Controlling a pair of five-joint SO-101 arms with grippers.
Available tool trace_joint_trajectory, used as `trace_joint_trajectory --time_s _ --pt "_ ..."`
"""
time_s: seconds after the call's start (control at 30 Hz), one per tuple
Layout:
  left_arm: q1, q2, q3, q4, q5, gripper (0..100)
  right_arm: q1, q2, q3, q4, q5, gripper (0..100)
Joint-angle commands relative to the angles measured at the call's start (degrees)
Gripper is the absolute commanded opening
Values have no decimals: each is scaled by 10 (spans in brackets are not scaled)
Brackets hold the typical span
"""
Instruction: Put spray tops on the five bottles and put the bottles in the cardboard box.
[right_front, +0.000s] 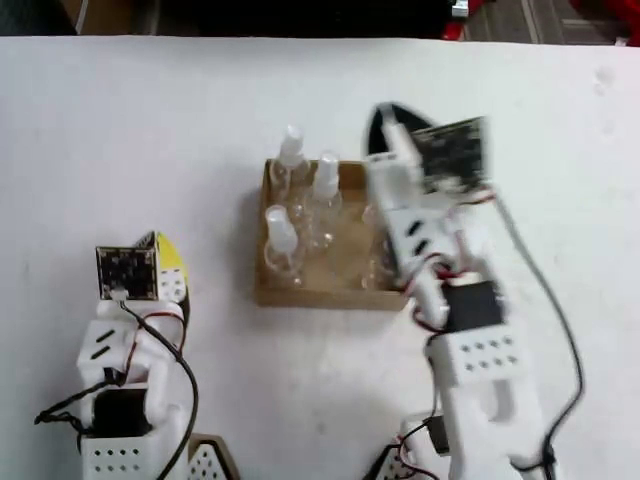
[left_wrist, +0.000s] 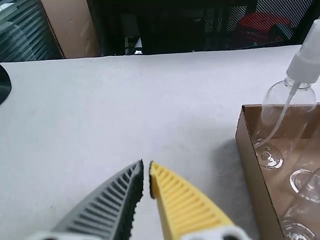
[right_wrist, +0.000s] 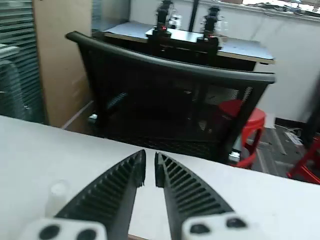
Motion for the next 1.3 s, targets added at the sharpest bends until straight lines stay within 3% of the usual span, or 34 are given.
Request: trace_joint_trajectory --time_s 0.0,0.1,0.3,0.5,0.8,0.93,1.13,1.27 --pt "3 -6 2 -18 -8 24 108 -3 -125 151 -1 15" --pt "3 -6 3 -18 -8 24 168 41 -161 202 9 15" --pt "2 -6 4 -18 -8 24 228 176 -200 238 156 15" --pt "2 -6 4 -18 -8 24 231 325 -243 330 277 15" --pt "5 -6 4 -18 -30 24 224 495 -323 445 392 15" --pt "5 -6 4 -18 -31 24 209 524 -340 473 400 20" --pt "5 -6 4 -18 -31 24 180 549 -338 473 400 183" --pt "5 -6 4 -18 -31 24 157 563 -338 473 400 190"
